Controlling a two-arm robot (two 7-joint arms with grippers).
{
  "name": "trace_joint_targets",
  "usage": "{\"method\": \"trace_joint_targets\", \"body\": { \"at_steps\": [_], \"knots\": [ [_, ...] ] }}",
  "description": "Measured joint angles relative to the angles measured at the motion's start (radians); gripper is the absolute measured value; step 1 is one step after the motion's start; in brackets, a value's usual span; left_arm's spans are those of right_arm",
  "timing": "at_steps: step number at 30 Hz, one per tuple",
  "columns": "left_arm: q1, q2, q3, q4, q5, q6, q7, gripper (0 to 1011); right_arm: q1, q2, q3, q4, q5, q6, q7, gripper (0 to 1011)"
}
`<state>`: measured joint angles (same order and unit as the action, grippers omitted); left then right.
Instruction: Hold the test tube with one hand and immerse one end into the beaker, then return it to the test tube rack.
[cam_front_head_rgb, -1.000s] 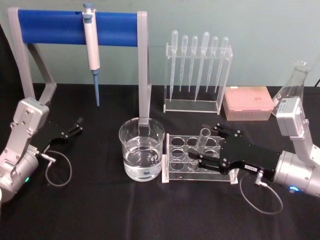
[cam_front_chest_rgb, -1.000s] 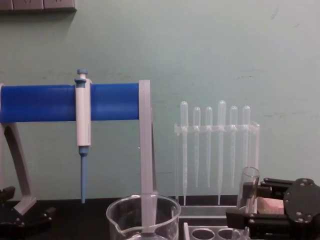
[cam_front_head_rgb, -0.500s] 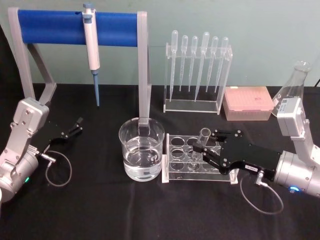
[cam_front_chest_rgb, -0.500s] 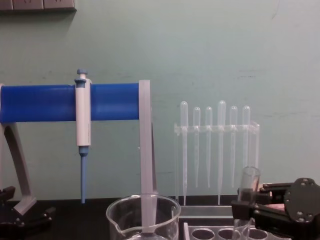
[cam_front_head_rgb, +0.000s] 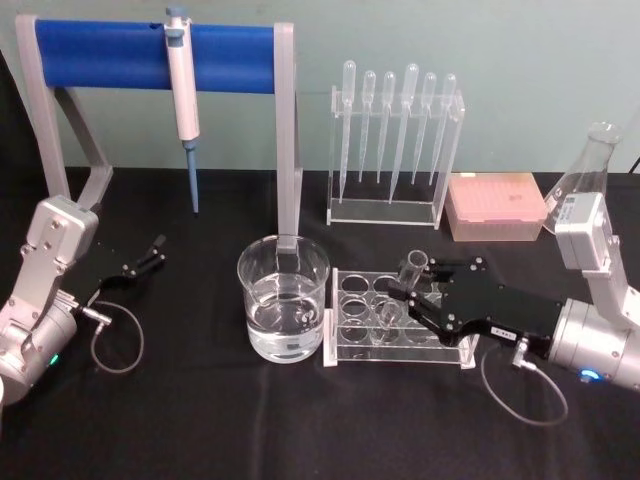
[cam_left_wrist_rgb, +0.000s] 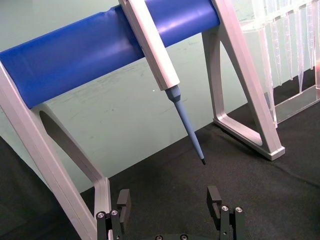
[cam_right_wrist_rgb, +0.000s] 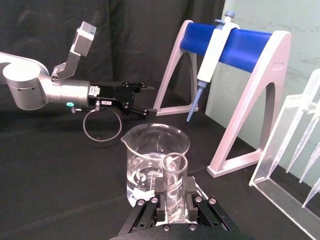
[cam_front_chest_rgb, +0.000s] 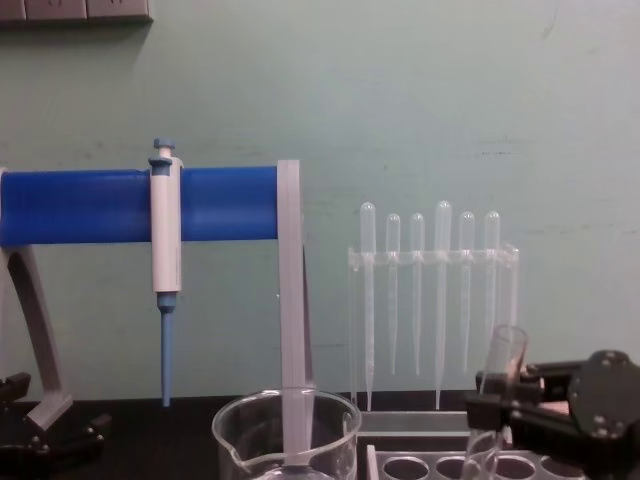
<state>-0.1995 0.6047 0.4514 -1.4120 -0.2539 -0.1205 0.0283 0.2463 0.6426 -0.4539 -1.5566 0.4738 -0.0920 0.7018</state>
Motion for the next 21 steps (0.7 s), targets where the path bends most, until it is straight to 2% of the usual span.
{"method": "trace_joint_targets", "body": {
  "at_steps": [5, 10, 14, 21],
  "knots": [
    [0.0, 0.0, 0.0, 0.0, 0.0, 0.0, 0.0, 1000, 0.029, 0.008, -0.001, -0.013, 0.001, 0.032, 0.001, 234],
    [0.0, 0.0, 0.0, 0.0, 0.0, 0.0, 0.0, 1000, 0.079, 0.022, -0.002, -0.038, 0.013, 0.089, 0.012, 235],
    [0.0, 0.0, 0.0, 0.0, 0.0, 0.0, 0.0, 1000, 0.121, 0.034, -0.006, -0.06, 0.037, 0.142, 0.028, 235],
    [0.0, 0.0, 0.0, 0.0, 0.0, 0.0, 0.0, 1000, 0.189, 0.053, -0.006, -0.099, 0.11, 0.249, 0.053, 235]
  ]
}}
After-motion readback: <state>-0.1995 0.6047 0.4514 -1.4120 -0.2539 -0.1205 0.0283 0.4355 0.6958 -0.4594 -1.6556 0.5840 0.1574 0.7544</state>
